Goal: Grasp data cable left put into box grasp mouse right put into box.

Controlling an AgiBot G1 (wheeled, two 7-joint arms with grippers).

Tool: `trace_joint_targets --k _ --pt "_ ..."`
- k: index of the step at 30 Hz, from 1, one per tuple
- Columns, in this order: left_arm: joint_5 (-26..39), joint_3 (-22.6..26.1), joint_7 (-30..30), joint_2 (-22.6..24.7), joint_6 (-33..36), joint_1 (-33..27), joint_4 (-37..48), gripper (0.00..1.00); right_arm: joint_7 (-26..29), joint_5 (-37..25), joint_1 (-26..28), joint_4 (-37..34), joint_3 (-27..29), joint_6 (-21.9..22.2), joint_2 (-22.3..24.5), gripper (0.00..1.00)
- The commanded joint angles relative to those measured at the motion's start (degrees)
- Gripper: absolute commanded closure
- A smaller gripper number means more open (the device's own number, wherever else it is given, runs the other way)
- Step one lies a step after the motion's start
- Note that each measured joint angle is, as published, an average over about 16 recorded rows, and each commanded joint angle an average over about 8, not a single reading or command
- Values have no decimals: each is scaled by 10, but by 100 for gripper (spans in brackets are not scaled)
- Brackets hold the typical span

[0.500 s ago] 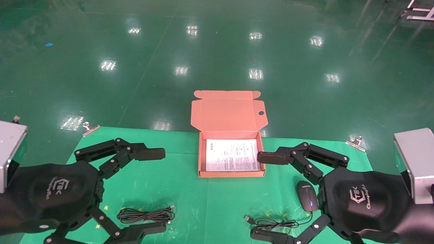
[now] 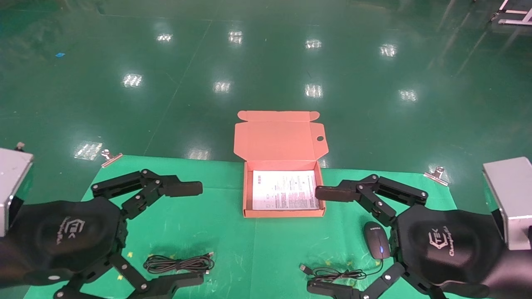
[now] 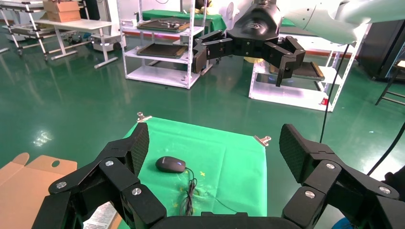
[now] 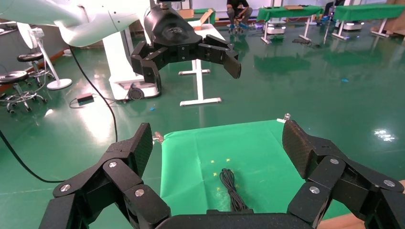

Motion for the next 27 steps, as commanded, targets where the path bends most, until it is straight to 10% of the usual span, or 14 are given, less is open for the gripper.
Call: trace_joint_targets --k 1,13,27 --pt "0 0 0 0 0 0 0 0 0 0 0 0 0 0 0 0" --pt "26 18 -10 5 9 -14 1 0 -24 -38 14 10 -5 2 5 0" --pt "265 195 -76 55 53 -175 20 0 -214 -305 116 41 -81 -17 -16 0"
